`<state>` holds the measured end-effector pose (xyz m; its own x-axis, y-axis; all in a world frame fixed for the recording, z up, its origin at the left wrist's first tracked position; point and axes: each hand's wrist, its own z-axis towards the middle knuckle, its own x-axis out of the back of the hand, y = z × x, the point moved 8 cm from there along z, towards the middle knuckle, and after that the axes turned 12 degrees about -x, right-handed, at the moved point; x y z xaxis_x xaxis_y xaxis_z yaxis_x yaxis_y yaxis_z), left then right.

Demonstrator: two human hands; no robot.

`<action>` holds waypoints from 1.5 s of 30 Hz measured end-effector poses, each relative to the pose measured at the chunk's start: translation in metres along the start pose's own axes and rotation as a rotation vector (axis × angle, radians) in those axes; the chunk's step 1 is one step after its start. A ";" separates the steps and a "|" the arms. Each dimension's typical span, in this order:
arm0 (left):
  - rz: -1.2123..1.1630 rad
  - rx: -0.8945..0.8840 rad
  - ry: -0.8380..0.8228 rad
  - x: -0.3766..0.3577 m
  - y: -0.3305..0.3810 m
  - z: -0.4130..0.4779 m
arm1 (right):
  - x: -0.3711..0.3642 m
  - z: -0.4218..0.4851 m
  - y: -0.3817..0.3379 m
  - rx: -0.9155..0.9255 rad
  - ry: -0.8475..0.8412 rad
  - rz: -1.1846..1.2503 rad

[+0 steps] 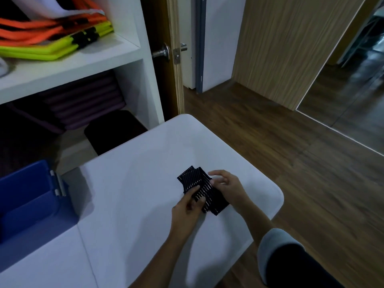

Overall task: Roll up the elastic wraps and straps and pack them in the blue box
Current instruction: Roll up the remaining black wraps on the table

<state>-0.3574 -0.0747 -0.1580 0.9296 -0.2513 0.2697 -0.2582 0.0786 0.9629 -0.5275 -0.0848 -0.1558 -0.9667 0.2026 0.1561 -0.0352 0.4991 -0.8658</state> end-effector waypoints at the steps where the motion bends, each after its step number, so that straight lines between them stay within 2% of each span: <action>1: -0.040 0.015 0.009 0.008 -0.001 -0.001 | -0.010 -0.004 -0.005 0.015 -0.012 0.023; 11: -0.080 -0.034 0.318 0.137 0.042 0.003 | -0.117 -0.044 -0.082 0.110 -0.283 0.024; 15: -0.114 -0.026 0.357 0.182 0.064 0.042 | -0.149 -0.033 -0.134 0.159 -0.298 0.021; 20: -0.072 -0.061 0.316 0.224 0.096 0.106 | -0.177 -0.006 -0.203 0.207 -0.261 -0.024; 26: -0.038 -0.272 0.350 0.272 0.156 0.167 | -0.190 0.003 -0.295 0.298 -0.281 0.067; 31: -0.099 -0.420 0.387 0.294 0.189 0.171 | -0.192 -0.020 -0.340 0.429 -0.291 0.084; 34: -0.108 -0.462 0.389 0.291 0.182 0.151 | -0.192 -0.031 -0.323 0.446 -0.305 0.072; 38: -0.022 -0.392 0.371 0.271 0.123 0.109 | -0.195 -0.034 -0.250 0.387 -0.317 0.021; 42: 0.035 -0.192 0.274 0.232 0.037 0.049 | -0.202 -0.025 -0.127 0.221 -0.261 -0.130; 45: 0.095 -0.001 0.186 0.207 -0.028 -0.001 | -0.211 -0.034 -0.034 0.041 -0.259 -0.112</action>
<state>-0.1579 -0.1278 -0.1292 0.9337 -0.0605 0.3528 -0.3465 0.0945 0.9333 -0.3140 -0.1155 -0.1433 -0.9886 -0.0769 0.1295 -0.1505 0.4705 -0.8695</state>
